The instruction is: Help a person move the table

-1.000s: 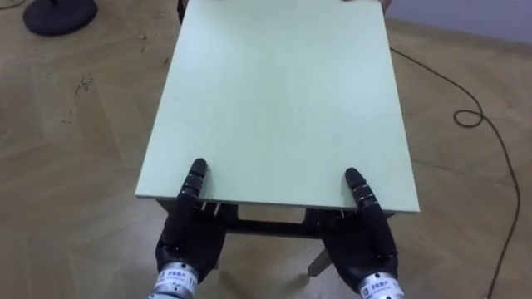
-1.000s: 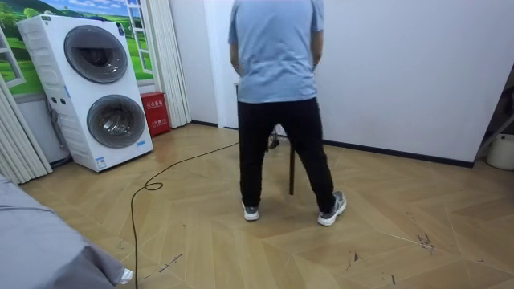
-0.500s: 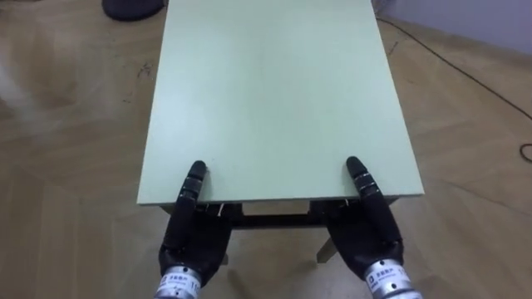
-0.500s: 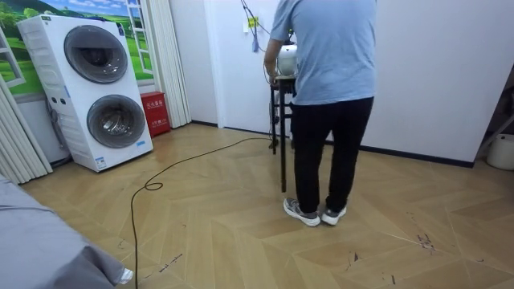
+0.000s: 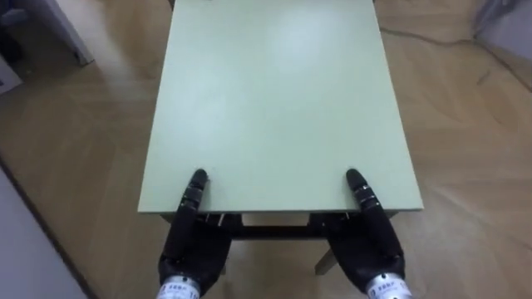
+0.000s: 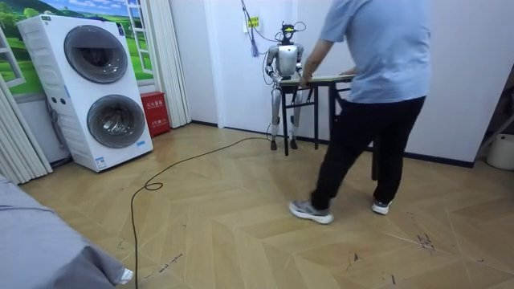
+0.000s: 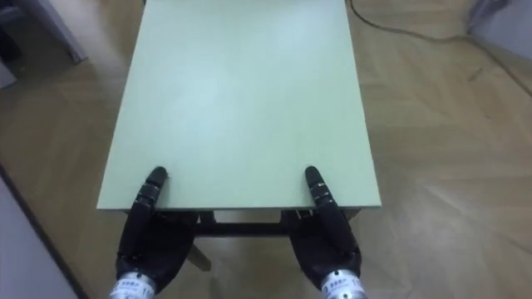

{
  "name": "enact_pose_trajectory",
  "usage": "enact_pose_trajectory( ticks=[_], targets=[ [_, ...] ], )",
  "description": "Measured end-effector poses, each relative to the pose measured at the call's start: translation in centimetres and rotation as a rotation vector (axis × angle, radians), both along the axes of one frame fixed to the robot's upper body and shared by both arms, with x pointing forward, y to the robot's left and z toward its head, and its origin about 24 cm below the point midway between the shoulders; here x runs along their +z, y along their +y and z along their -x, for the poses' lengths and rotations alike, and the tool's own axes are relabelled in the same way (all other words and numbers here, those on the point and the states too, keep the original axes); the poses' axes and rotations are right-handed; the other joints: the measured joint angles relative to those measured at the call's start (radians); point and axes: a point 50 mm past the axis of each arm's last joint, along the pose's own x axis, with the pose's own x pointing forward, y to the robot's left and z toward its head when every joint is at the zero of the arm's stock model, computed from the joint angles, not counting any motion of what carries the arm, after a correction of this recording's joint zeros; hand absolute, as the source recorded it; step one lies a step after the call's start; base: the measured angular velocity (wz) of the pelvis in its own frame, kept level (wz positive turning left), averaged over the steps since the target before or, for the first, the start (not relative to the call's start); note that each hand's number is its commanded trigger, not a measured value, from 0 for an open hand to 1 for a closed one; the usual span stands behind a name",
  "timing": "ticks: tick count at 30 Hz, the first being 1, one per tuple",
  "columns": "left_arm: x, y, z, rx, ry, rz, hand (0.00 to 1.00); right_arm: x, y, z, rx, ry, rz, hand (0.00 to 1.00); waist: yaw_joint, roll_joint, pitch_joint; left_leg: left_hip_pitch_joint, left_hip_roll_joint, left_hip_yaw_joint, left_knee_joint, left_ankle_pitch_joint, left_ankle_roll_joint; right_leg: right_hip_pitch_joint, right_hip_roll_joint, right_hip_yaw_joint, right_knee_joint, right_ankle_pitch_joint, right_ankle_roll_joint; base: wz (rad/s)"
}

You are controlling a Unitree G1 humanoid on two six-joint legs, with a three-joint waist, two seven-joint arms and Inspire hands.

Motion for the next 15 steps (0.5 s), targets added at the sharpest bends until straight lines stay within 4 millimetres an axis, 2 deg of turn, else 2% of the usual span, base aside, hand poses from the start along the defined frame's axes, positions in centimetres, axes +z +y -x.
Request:
enact_pose_trajectory(
  ticks=[2, 5, 7, 9, 11, 15],
  targets=[
    [0.04, -0.06, 0.0, -0.004, -0.007, 0.0, 1.0, 0.02, 0.09, -0.01, -0.003, -0.003, 0.0, 1.0, 0.0, 0.0, -0.0002, -0.01, 0.002, -0.005, 0.002, 0.004, -0.005, 0.007, 0.002, -0.02, -0.003, 0.0, 0.0, 0.65],
    [0.09, 0.03, -0.01, -0.008, -0.02, -0.012, 1.0, -0.05, 0.24, 0.02, -0.008, 0.001, -0.01, 1.0, 0.002, -0.008, -0.0015, -0.021, 0.005, -0.005, 0.004, 0.007, -0.009, 0.03, 0.011, -0.025, -0.02, 0.0, 0.0, 0.63],
    [0.14, 0.26, -0.04, -0.005, -0.029, -0.017, 1.0, -0.1, 0.4, 0.08, -0.004, 0.005, -0.023, 1.0, 0.002, -0.011, -0.0022, -0.03, 0.008, -0.004, 0.006, 0.011, -0.012, 0.038, 0.013, -0.055, -0.021, 0.0, 0.0, 0.64],
    [0.16, 0.49, -0.04, -0.011, -0.03, -0.03, 1.0, -0.35, 0.48, 0.25, -0.002, 0.012, -0.032, 1.0, -0.018, -0.009, -0.0033, -0.044, 0.008, -0.002, 0.022, 0.012, -0.012, 0.061, 0.017, -0.102, -0.025, 0.0, 0.0, 0.83],
    [0.13, 0.53, -0.02, -0.014, -0.029, -0.033, 1.0, -0.43, 0.5, 0.36, -0.003, 0.017, -0.033, 1.0, -0.034, -0.01, -0.0034, -0.054, 0.005, 0.002, 0.024, 0.021, -0.009, 0.078, 0.019, -0.125, -0.033, 0.0, 0.0, 0.92],
    [0.01, 0.37, 0.07, -0.022, -0.018, -0.031, 1.0, -0.68, 0.22, 0.43, -0.008, 0.028, -0.027, 1.0, -0.047, -0.008, -0.0032, -0.066, 0.004, -0.006, 0.023, 0.042, -0.008, 0.076, 0.025, -0.142, 0.002, -0.001, -0.002, 0.71]
  ],
)
